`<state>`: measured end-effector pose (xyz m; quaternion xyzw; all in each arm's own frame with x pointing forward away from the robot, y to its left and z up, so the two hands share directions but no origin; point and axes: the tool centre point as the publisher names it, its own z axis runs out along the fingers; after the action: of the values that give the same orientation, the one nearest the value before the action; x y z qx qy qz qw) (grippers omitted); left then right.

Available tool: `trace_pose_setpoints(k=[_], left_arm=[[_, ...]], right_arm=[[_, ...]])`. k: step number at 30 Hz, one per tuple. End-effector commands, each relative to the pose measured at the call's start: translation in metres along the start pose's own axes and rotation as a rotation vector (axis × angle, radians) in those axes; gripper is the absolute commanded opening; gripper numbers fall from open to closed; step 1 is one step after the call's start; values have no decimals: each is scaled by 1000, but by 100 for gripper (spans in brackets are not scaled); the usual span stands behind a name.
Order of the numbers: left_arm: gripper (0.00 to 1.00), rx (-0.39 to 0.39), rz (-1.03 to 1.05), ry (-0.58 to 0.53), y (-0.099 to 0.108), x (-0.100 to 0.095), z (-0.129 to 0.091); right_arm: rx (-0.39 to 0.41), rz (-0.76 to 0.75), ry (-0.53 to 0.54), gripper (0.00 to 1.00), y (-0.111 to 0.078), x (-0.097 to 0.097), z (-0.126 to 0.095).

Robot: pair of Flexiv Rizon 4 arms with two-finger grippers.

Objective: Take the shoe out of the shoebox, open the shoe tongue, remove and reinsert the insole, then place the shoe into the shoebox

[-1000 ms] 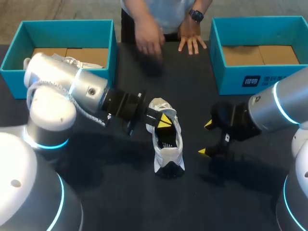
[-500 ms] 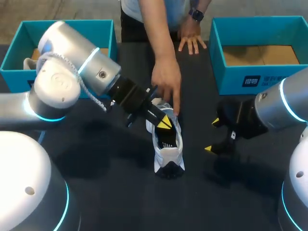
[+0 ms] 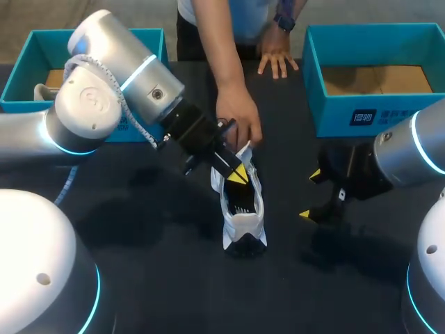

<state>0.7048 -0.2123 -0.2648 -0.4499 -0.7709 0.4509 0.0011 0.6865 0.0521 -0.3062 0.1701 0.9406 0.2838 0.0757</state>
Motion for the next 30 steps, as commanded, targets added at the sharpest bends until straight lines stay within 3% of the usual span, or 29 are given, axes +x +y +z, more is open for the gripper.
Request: trace_pose_setpoints(k=[1,6,11,22,30], left_arm=[[0,-3,0,2,0,0,1],[0,-9,-5,20,1,-1,0],[0,-14,32,173,4,-3,-4],[0,1,112,468,-1,7,0],[0,-28,136,582,-1,13,-1]], right_arm=[[2,-1,-2,100,0,1,0],[15,-5,-8,100,-1,0,-8],[60,-16,-31,100,-5,-5,-24],[78,-19,-49,100,-4,-14,-70],[95,-7,-47,100,-4,-14,-99]])
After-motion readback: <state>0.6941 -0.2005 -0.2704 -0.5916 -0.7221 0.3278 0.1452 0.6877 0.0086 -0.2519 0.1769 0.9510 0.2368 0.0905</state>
